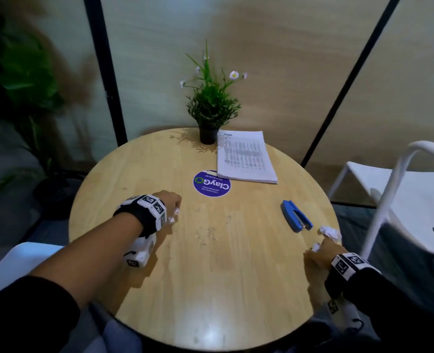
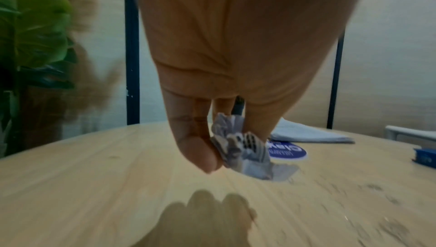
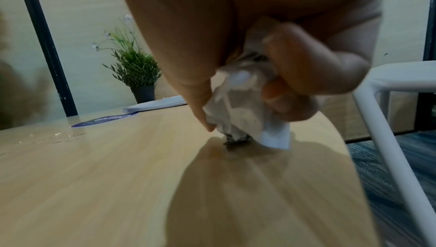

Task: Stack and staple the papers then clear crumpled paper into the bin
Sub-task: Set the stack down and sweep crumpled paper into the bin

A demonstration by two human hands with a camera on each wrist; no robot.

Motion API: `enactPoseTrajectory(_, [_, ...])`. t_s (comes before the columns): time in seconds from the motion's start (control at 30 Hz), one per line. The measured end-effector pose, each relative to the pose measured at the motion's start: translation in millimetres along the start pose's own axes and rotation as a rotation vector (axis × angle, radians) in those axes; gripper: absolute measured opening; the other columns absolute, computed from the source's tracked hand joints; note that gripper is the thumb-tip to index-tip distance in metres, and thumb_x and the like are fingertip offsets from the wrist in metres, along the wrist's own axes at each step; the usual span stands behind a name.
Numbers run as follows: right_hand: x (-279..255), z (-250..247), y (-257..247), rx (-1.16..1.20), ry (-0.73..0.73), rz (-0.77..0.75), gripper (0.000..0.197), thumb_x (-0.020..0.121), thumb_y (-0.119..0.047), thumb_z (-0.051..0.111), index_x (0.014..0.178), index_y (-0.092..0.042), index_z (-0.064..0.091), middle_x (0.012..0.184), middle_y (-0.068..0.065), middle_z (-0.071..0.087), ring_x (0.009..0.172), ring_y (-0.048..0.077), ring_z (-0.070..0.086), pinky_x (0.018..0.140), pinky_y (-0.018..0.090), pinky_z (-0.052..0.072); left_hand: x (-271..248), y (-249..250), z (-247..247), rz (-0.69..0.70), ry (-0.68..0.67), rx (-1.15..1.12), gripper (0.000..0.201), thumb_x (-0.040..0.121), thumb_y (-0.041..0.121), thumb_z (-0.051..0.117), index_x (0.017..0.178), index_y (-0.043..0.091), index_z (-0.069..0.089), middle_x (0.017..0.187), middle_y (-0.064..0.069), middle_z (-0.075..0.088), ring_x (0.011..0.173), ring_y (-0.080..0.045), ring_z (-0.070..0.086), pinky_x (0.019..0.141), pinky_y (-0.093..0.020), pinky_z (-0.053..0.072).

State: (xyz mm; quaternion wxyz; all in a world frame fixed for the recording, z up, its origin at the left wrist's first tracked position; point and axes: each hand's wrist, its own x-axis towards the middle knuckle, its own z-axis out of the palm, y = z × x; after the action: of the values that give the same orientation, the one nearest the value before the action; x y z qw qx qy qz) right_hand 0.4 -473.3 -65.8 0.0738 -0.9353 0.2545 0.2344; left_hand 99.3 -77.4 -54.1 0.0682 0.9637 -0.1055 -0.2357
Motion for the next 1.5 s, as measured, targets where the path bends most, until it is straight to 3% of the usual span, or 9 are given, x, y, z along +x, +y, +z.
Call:
enactPoseTrajectory(0.13, [-2,5,-20,-0.105,0.022,-0.046,0.045,0.090,-0.033,0.055,0.122,-0.002,0.055,0.103,0.009,0.053,0.088,0.021,0.041,0.055,0.022,0.031,-28,-24,-26,-0.020,0.052,-0.047,0.027,0.086,-0.001,0.058,0.113,0.001,0.056,0.097,-0.010,0.064,0.059,-0.016,0.049,0.045,-0.014,0.037])
enactPoseTrajectory(0.23, [-18,0,-47,-0.174,0.018,-0.112,0.037,0.095,-0.035,0.042,0.117,-0.008,0.055,0.105,0.004,0.056,0.092,0.018,0.051,0.056,0.019,0.031,-50,-46,-35,-0.047,0.060,-0.052,0.024,0.090,0.002,0.053,0.114,0.002,0.058,0.111,-0.017,0.063,0.075,-0.024,0.051,0.051,-0.022,0.038])
enactPoseTrajectory(0.37, [-47,-2,-107,-0.048,-0.010,-0.309,0.027,0.091,-0.036,0.049,0.099,-0.011,0.051,0.099,0.006,0.065,0.089,0.024,0.063,0.070,0.030,0.050,-87,-78,-38,-0.096,0.141,-0.062,0.007,0.088,0.007,0.053,0.086,0.009,0.059,0.067,0.003,0.047,0.051,-0.012,0.039,0.035,-0.012,0.031])
enactPoseTrajectory(0.53, [-120,3,-212,0.020,-0.046,-0.673,0.023,0.088,-0.033,0.059,0.088,-0.013,0.047,0.072,0.003,0.059,0.053,0.012,0.053,0.038,0.019,0.040,-141,-143,-24,-0.184,0.163,-0.172,0.022,0.091,0.013,0.053,0.111,0.007,0.062,0.088,-0.012,0.067,0.065,-0.022,0.053,0.045,-0.016,0.035])
enactPoseTrajectory(0.6, [-147,8,-259,-0.027,-0.061,-0.822,0.029,0.089,-0.037,0.058,0.100,-0.011,0.049,0.074,0.002,0.056,0.053,0.013,0.052,0.042,0.020,0.040,-163,-171,-11,-0.243,0.162,-0.208,0.025,0.093,0.014,0.052,0.115,0.008,0.061,0.107,-0.013,0.066,0.082,-0.029,0.061,0.046,-0.018,0.039])
enactPoseTrajectory(0.67, [-172,17,-307,-0.091,-0.058,-0.959,0.039,0.090,-0.040,0.056,0.114,-0.009,0.050,0.087,0.006,0.057,0.069,0.021,0.053,0.058,0.024,0.041,-184,-204,8,-0.321,0.177,-0.317,0.025,0.092,0.016,0.055,0.115,0.007,0.060,0.094,-0.008,0.062,0.069,-0.022,0.060,0.039,-0.009,0.039])
enactPoseTrajectory(0.97, [-248,93,-472,-0.313,-0.117,-1.327,0.054,0.087,-0.046,0.058,0.128,-0.013,0.047,0.125,0.011,0.058,0.111,0.029,0.056,0.084,0.033,0.044,-233,-286,83,-0.503,0.106,-0.459,0.038,0.090,0.011,0.057,0.128,0.010,0.052,0.132,-0.012,0.053,0.112,-0.024,0.055,0.088,-0.028,0.043])
enactPoseTrajectory(1.13, [-250,134,-514,-0.516,-0.178,-1.328,0.053,0.085,-0.045,0.061,0.127,-0.014,0.049,0.129,0.011,0.056,0.114,0.031,0.055,0.092,0.037,0.046,-224,-296,119,-0.501,0.119,-0.612,0.051,0.089,0.015,0.059,0.136,0.020,0.040,0.132,-0.014,0.054,0.093,-0.017,0.052,0.075,-0.018,0.037])
enactPoseTrajectory(1.5, [-244,175,-551,-0.609,-0.268,-1.312,0.050,0.086,-0.011,0.060,0.134,-0.019,0.049,0.131,0.007,0.056,0.114,0.026,0.058,0.077,0.026,0.044,-208,-304,153,-0.600,0.221,-0.755,0.052,0.093,0.015,0.052,0.141,0.015,0.032,0.126,-0.020,0.056,0.101,-0.031,0.061,0.079,-0.031,0.047])
